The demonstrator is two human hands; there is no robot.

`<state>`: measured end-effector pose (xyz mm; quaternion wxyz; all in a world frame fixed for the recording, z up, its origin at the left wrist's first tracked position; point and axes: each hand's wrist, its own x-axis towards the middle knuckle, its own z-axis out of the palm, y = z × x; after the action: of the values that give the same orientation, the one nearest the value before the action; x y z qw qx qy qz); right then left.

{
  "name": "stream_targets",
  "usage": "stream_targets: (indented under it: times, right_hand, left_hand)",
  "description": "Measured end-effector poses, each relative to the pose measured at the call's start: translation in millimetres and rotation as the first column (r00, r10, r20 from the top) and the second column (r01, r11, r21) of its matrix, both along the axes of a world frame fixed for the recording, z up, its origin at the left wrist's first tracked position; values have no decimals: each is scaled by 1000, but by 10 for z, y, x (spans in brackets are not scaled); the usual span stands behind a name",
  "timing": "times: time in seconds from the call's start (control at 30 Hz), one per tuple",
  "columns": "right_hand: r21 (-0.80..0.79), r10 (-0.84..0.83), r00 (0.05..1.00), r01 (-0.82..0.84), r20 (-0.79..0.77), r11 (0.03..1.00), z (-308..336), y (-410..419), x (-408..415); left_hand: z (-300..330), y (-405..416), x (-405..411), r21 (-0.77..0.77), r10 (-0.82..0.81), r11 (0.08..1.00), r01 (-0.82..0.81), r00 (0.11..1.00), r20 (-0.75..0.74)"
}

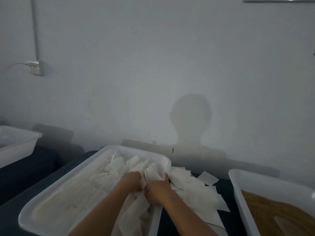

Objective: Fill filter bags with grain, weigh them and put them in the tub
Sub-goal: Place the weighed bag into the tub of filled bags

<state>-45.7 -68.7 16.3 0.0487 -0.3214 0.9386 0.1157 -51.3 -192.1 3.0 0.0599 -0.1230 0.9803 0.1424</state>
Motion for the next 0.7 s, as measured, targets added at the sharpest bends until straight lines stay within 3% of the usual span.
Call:
stream_targets:
  times: [0.07,0.27,0.3,0.37,0.4,0.47,0.53,0.57,0.6,0.7]
  right_hand:
    - [85,11,999,-14,37,996,2,-48,-35]
    - [146,91,987,-111,135,983,57,-16,-61]
    - [79,109,983,-122,148,989,60,10,-60]
    - [-244,129,974,-82,185,966,66,92,-55]
    - [-455,136,970,-31,201,890,67,155,-47]
    - [-768,136,964,93,229,633,81,320,-42]
    - [-897,49,970,199,237,396,56,548,-85]
    - [-911,-47,974,223,221,348,25,677,-132]
    - [-900,-154,968,243,200,363,-24,811,-192]
    - [-728,-354,911,389,212,565,-239,1157,-317]
  left_hand:
    - [-52,-37,-19,-38,6,999,-8,999,-53]
    - [-120,-89,-85,-71,59,995,-71,987,-151]
    - [-130,-92,-88,-77,64,994,-78,983,-172]
    - [-126,-71,-74,-82,74,992,-94,973,-220]
    - [-113,-57,-64,-83,82,991,-107,963,-256]
    - [-57,-25,-50,-75,104,987,-141,924,-367]
    - [7,29,-55,-48,102,989,-143,869,-484]
    - [29,66,-63,-22,95,992,-126,846,-525]
    - [43,112,-71,7,87,995,-100,831,-549]
    - [26,220,-95,47,50,998,-29,829,-557]
